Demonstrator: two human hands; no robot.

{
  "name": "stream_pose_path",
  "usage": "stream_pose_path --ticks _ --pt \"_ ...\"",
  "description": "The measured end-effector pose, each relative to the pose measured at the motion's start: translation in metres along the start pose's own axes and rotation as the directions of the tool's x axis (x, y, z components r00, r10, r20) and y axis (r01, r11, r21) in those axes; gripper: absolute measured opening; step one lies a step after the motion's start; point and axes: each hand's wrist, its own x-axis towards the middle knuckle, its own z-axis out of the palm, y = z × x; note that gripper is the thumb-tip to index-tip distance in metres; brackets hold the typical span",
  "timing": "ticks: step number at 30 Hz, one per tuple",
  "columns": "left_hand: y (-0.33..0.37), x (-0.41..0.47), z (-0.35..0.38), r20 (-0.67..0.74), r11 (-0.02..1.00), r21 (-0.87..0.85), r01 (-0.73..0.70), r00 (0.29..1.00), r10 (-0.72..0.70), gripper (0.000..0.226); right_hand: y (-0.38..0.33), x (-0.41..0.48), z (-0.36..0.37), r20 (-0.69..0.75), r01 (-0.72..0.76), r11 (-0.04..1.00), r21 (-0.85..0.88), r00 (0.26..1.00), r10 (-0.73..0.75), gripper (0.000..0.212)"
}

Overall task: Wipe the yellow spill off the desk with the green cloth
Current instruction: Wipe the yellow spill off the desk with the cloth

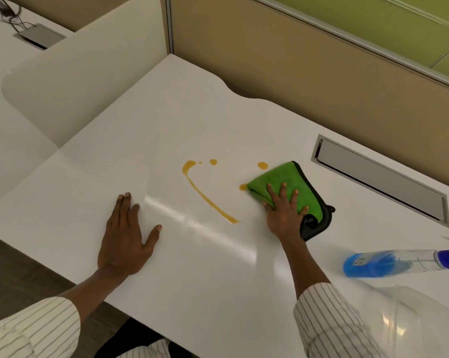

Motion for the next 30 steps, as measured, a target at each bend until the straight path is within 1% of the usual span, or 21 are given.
stream_pose_path --ticks 3,7,10,13,16,19,21,23,25,28,30 --pt "0.000 0.000 0.001 -0.011 1.000 0.002 -0.002 1.000 0.002 0.089 0.000 -0.025 0.006 -0.021 0.049 0.998 -0.024 0.999 -0.050 0.060" --pt "-0.003 0.001 0.005 -0.019 1.000 0.006 -0.005 1.000 0.005 0.089 0.005 -0.086 0.031 -0.046 0.123 0.992 -0.038 0.991 -0.124 0.065" --pt "-0.005 0.002 0.008 -0.016 1.000 0.010 -0.001 1.000 0.001 0.089 0.015 -0.109 0.043 -0.060 0.128 0.992 -0.023 0.990 -0.129 0.069" --pt "-0.006 0.003 0.009 -0.012 1.000 0.013 -0.002 1.000 0.002 0.088 0.018 -0.087 0.035 -0.070 0.065 0.998 -0.021 0.995 -0.067 0.069" --pt "-0.006 0.003 0.008 -0.010 1.000 0.016 -0.007 1.000 0.007 0.088 0.013 -0.040 0.020 -0.072 0.014 1.000 -0.026 0.997 -0.015 0.064" --pt "-0.006 0.002 0.006 -0.013 1.000 -0.003 -0.007 1.000 0.007 0.087 0.011 0.001 0.002 -0.051 0.031 1.000 -0.001 0.998 -0.031 0.060" --pt "-0.007 0.002 0.005 -0.015 1.000 -0.017 -0.009 1.000 0.008 0.087 0.014 0.011 -0.003 -0.046 0.051 0.999 -0.009 0.998 -0.052 0.058" --pt "-0.006 0.002 0.004 -0.014 1.000 -0.021 -0.007 1.000 0.006 0.087 0.018 0.007 -0.004 -0.068 0.003 1.000 -0.002 0.998 -0.004 0.058" --pt "-0.006 0.001 0.003 -0.008 1.000 -0.021 -0.001 1.000 0.001 0.087 0.017 -0.011 0.000 -0.084 -0.099 0.995 0.022 0.991 0.101 0.061" --pt "-0.004 0.002 0.004 -0.013 1.000 -0.012 0.004 1.000 -0.004 0.088 0.000 -0.061 0.019 -0.075 -0.239 0.968 0.082 0.967 0.245 0.065" --pt "-0.004 0.003 0.005 -0.011 1.000 -0.007 0.005 1.000 -0.005 0.088 -0.020 -0.101 0.037 -0.065 -0.249 0.962 0.111 0.964 0.257 0.068"
